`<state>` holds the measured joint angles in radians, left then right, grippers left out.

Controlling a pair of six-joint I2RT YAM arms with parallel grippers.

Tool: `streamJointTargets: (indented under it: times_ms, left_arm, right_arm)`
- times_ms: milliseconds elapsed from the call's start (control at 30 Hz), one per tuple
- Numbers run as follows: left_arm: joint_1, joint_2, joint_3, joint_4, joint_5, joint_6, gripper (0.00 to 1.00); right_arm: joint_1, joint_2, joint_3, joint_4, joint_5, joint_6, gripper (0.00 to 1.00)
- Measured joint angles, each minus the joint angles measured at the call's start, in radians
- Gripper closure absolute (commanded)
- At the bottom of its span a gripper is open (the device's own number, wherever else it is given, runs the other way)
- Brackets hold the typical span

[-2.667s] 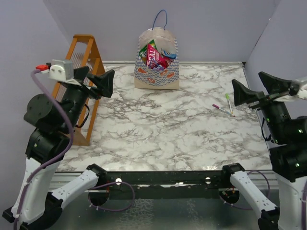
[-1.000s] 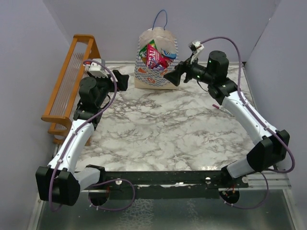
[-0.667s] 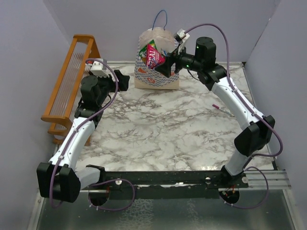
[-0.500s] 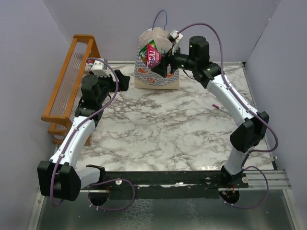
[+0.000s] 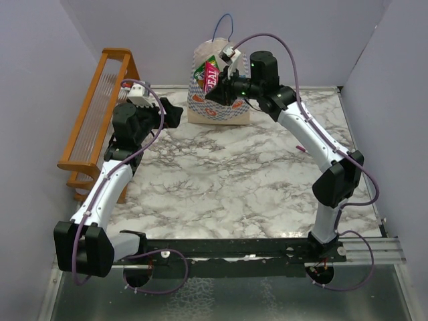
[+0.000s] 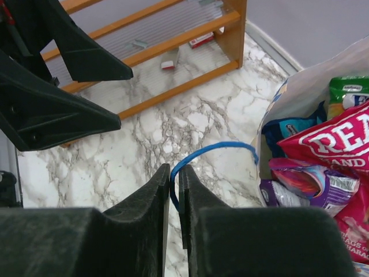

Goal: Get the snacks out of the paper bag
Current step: Move the paper bag to the center of the board.

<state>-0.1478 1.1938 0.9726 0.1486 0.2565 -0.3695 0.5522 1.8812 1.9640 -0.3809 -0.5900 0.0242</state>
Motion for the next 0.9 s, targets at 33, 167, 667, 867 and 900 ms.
streamJointTargets:
  times_ms: [33, 167, 667, 867, 900]
  left_arm:
    - [0.000, 0.000, 0.000, 0.000, 0.003, 0.000, 0.01]
    - [0.004, 0.002, 0.000, 0.000, 0.013, -0.006, 0.01]
    - [0.030, 0.011, 0.002, 0.008, 0.040, -0.037, 0.01]
    - [0.031, 0.005, 0.002, 0.007, 0.041, -0.039, 0.01]
    - [0.031, 0.002, 0.002, 0.007, 0.043, -0.040, 0.01]
  right_arm:
    - [0.001, -0.001, -0.006, 0.000, 0.000, 0.000, 0.96]
    - [0.010, -0.002, -0.037, -0.001, -0.001, 0.008, 0.99]
    - [0.029, -0.322, -0.430, 0.004, -0.033, 0.076, 0.99]
    - [0.034, -0.561, -0.626, -0.044, 0.003, 0.072, 0.99]
    - [0.035, -0.599, -0.650, -0.057, 0.013, 0.071, 0.99]
